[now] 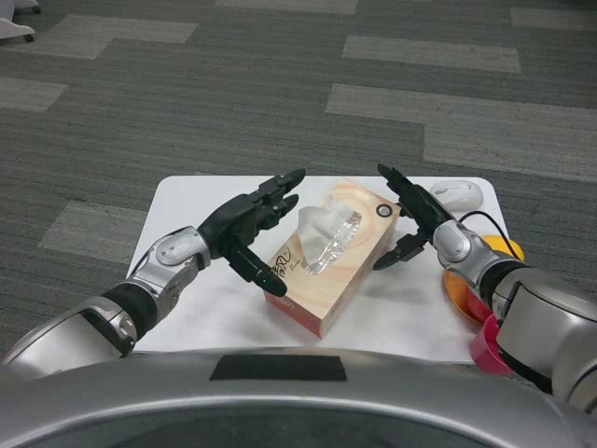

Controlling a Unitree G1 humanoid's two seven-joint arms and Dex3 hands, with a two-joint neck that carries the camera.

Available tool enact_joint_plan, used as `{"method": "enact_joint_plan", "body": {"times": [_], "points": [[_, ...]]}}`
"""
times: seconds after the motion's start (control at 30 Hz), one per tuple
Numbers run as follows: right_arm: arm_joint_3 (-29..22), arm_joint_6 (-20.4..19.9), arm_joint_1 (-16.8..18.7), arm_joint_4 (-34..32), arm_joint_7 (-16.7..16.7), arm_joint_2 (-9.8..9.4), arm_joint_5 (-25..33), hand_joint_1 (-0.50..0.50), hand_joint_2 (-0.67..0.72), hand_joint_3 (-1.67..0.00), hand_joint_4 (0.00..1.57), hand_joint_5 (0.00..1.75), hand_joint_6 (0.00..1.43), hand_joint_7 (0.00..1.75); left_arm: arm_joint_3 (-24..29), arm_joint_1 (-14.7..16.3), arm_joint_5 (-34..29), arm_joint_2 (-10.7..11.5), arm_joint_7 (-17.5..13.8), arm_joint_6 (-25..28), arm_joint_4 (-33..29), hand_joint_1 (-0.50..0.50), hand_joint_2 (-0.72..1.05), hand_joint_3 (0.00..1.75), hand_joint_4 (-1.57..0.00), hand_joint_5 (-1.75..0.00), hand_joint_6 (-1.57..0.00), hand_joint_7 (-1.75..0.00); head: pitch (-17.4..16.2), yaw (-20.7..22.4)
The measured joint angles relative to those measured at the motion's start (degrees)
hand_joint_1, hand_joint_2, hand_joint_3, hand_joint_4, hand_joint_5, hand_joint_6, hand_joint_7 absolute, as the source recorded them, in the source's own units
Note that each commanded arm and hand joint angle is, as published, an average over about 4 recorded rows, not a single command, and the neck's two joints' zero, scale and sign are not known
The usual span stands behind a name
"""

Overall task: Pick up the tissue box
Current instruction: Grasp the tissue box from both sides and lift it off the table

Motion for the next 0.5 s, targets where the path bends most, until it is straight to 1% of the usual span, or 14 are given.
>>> {"method": "enact_joint_plan", "body": {"times": [0.17, 0.23, 0.3, 0.37, 0.43, 0.5], "points": [[-0.05, -0.06, 0.00, 0.18, 0.00, 0.00, 0.00, -0.46, -0.16, -0.16, 0.69, 0.39, 0.00, 0.07, 1.00, 1.90, -0.10, 1.85, -1.86, 0.15, -2.07, 0.50, 0.25, 0.09, 0.00, 0.00, 0.00, 0.00, -0.02, 0.21], [-0.05, -0.07, 0.00, 0.23, 0.00, 0.00, -0.01, -0.46, -0.16, -0.16, 0.69, 0.34, 0.00, 0.07, 1.09, 2.50, -0.14, 2.80, -2.45, 0.23, -2.83, 0.50, 0.25, 0.09, 0.00, 0.00, 0.00, 0.00, -0.06, 0.24], [-0.06, -0.07, 0.00, 0.26, 0.00, -0.01, -0.01, -0.46, -0.16, -0.16, 0.69, 0.34, 0.00, 0.07, 1.08, 3.00, -0.18, 3.78, -3.04, 0.32, -3.45, 0.50, 0.21, 0.09, 0.00, 0.00, 0.00, 0.00, -0.08, 0.24], [-0.08, -0.07, 0.00, 0.27, 0.00, 0.00, -0.01, -0.46, -0.18, -0.16, 0.69, 0.39, 0.00, 0.07, 1.04, 3.27, -0.19, 4.65, -3.44, 0.45, -3.67, 0.50, 0.16, 0.09, 0.00, 0.00, 0.00, 0.00, -0.08, 0.24], [-0.11, -0.07, 0.00, 0.28, 0.00, 0.00, -0.01, -0.46, -0.18, -0.16, 0.69, 0.39, 0.00, 0.07, 0.99, 3.40, -0.01, 5.23, -3.52, 0.68, -3.66, 0.50, 0.16, 0.09, 0.00, 0.00, 0.00, 0.00, -0.14, 0.24], [-0.13, -0.08, 0.00, 0.30, 0.00, 0.00, -0.01, -0.46, -0.16, -0.16, 0.69, 0.39, 0.00, 0.07, 0.91, 3.34, 0.81, 5.15, -3.57, 0.80, -2.99, 0.50, 0.16, 0.09, 0.00, 0.00, 0.00, 0.00, -0.25, 0.24]]}}
